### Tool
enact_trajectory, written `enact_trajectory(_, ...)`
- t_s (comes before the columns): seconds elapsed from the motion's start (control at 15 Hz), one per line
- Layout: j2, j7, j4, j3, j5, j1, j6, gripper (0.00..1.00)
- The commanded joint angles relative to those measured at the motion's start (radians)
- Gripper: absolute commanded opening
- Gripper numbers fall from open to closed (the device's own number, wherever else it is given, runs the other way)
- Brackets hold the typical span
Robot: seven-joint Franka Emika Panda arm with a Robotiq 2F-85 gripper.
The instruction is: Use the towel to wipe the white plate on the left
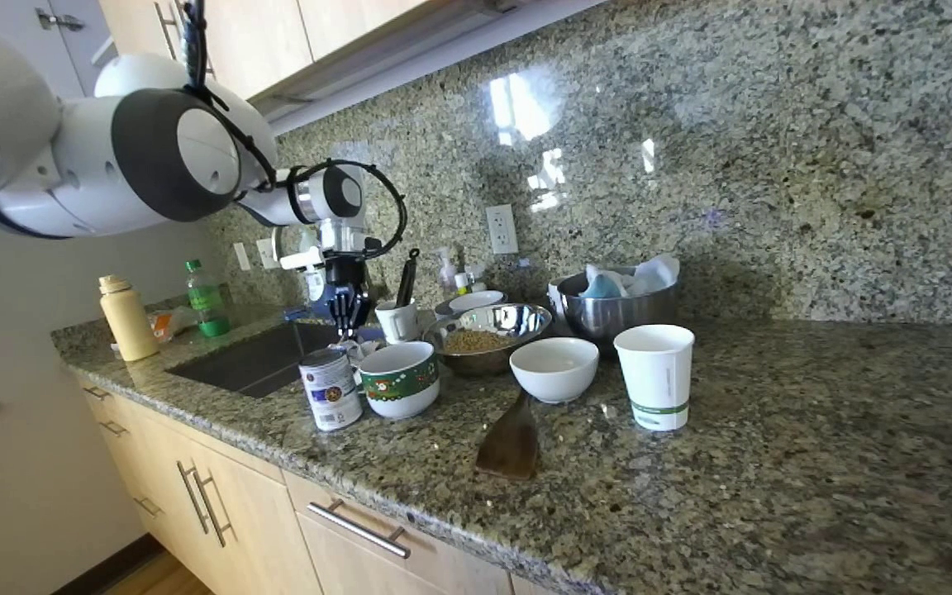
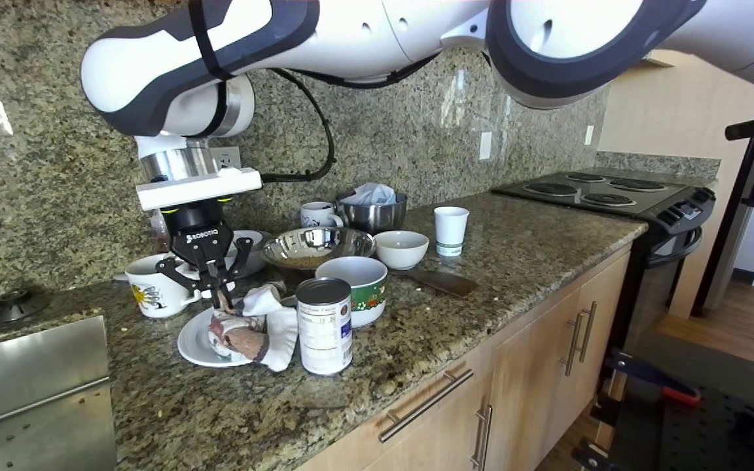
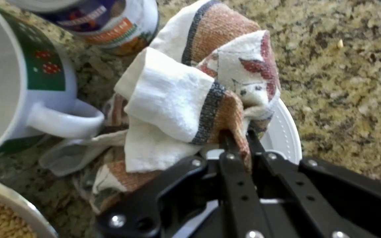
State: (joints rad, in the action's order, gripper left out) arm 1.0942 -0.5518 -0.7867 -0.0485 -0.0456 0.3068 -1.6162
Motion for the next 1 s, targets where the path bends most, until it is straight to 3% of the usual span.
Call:
enact_trajectory(0.0, 0.033, -0.065, 0.046, 0.021, 0.014, 0.024, -0.090, 0.03)
enact_trajectory(0.33, 0.049, 0.175, 0.061, -0.073, -0.047, -0.021, -0.023, 0.03)
enact_trajectory(0.53, 0.048, 0.283, 0.068, -0.103, -0.054, -0.042, 0.096, 0.03)
enact_trajectory(0.73, 0.061, 0.206, 0.110, -0.042, -0.031, -0.019, 0.242, 0.03)
enact_trajectory(0.93, 0.079, 0.117, 0.152, 0.011, 0.003, 0.006, 0.314, 0.03)
